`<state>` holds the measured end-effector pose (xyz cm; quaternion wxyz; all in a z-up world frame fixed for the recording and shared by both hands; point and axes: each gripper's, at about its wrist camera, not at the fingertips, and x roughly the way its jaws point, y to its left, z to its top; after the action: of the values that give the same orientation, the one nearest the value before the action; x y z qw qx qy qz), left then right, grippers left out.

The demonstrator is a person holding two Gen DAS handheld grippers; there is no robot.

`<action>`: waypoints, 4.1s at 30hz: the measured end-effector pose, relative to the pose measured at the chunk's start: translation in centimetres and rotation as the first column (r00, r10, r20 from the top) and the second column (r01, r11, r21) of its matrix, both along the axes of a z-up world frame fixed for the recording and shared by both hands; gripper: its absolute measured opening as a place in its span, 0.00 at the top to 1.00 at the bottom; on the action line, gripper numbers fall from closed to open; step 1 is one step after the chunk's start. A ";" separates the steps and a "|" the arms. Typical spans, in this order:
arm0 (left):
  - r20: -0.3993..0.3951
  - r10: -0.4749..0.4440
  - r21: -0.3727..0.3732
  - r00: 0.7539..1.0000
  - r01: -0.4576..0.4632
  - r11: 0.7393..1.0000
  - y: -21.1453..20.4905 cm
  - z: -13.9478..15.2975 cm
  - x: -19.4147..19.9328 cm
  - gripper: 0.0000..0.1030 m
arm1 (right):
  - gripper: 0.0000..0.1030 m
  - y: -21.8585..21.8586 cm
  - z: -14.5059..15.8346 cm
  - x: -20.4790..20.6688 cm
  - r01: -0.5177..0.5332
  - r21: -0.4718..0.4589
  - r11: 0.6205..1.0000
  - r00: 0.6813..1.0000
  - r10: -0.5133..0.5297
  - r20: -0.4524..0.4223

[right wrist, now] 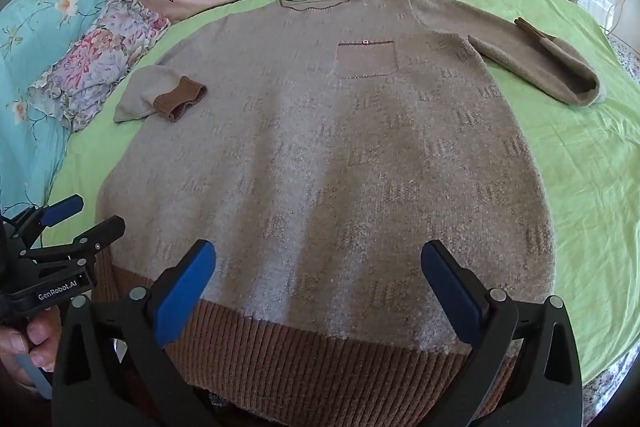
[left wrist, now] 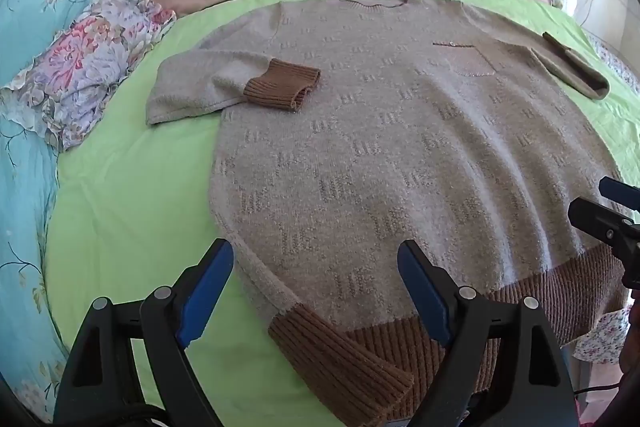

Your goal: Fold small clothes

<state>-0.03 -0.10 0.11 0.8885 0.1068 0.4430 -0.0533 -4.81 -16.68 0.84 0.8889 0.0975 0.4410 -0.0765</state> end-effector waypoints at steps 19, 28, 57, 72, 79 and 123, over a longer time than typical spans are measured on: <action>0.005 0.000 -0.002 1.000 0.000 1.000 0.2 -0.2 -0.2 0.17 | 0.01 0.0 0.2 0.1 -0.003 0.001 1.000 1.000 0.003 0.009; 0.004 -0.003 -0.002 1.000 0.003 1.000 -0.1 -0.1 0.1 0.17 | 0.01 0.0 0.2 0.1 -0.004 0.011 1.000 1.000 0.004 0.017; -0.029 -0.017 -0.034 0.999 0.016 0.999 -0.7 0.0 2.2 0.15 | 0.01 -0.9 0.5 1.1 0.034 -0.041 0.999 0.999 -0.034 -0.012; -0.044 -0.007 -0.020 0.999 0.006 1.000 -1.0 1.0 6.9 0.12 | 0.01 -8.2 4.1 2.5 0.158 -0.133 0.978 0.986 -0.149 0.076; -0.049 -0.004 -0.022 0.999 0.003 1.000 -1.8 1.4 10.6 0.12 | 0.02 -15.2 6.6 5.0 0.254 -0.207 0.945 0.966 -0.237 0.104; -0.120 0.004 -0.308 0.993 -0.041 0.951 2.8 0.1 15.3 0.11 | 0.92 1.9 -1.4 28.3 -0.247 0.317 0.916 0.968 0.217 0.128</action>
<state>15.30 2.75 0.18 0.8671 -0.0423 0.4821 -0.1180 23.51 -14.77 -0.54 0.8816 0.1955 0.4155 0.1089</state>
